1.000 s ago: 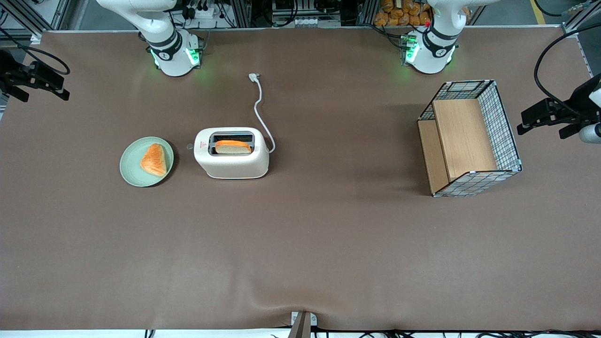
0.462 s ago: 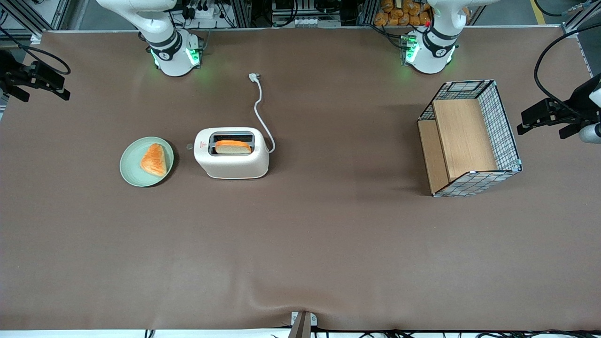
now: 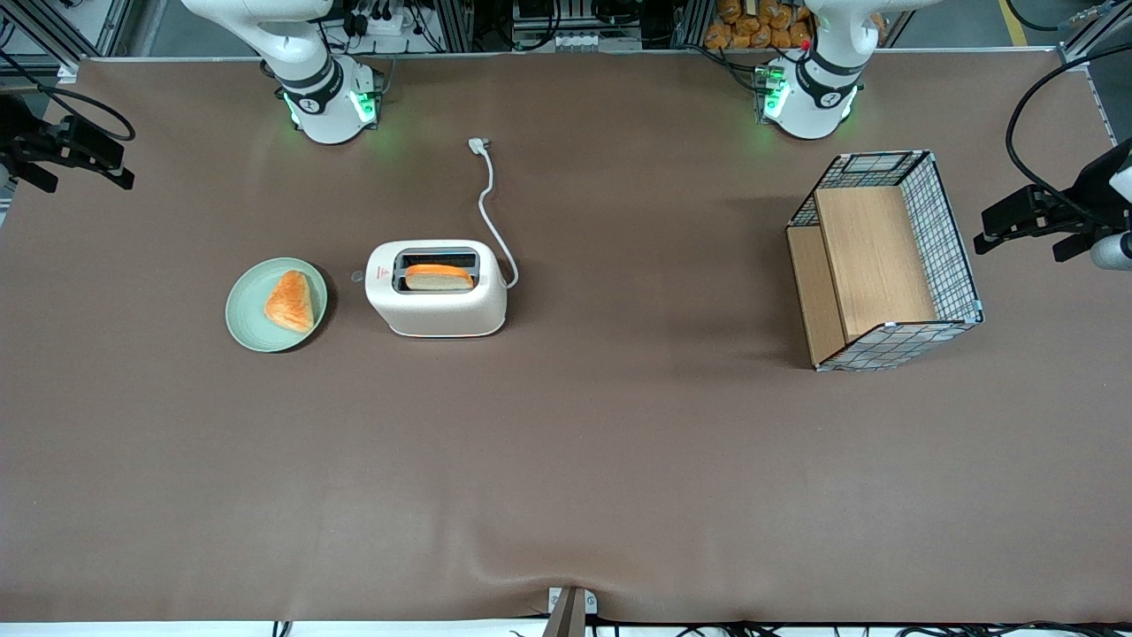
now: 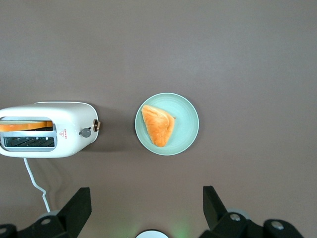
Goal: Press toaster button with right arm
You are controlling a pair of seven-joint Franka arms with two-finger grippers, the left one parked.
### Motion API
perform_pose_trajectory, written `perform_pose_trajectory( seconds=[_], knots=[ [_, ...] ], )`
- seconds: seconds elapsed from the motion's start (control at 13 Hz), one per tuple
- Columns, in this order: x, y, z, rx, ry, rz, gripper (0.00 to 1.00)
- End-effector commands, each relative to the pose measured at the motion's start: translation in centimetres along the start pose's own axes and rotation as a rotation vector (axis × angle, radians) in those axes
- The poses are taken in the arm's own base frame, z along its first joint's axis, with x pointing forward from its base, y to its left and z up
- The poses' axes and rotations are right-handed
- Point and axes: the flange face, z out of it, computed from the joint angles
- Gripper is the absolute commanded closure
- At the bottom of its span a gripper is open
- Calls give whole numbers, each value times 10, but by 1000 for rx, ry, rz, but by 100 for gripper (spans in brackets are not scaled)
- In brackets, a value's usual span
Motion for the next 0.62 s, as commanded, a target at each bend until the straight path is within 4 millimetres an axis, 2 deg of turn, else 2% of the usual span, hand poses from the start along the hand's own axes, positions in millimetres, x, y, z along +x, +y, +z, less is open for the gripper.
perform_pose_trajectory(
  seconds=[0.0,0.23,0.54],
  knots=[
    [4,-8,-4,0,-2,-14,0],
    [5,-14,-1,1,-4,-24,0],
    [13,-24,15,85,-5,-14,0]
  ],
)
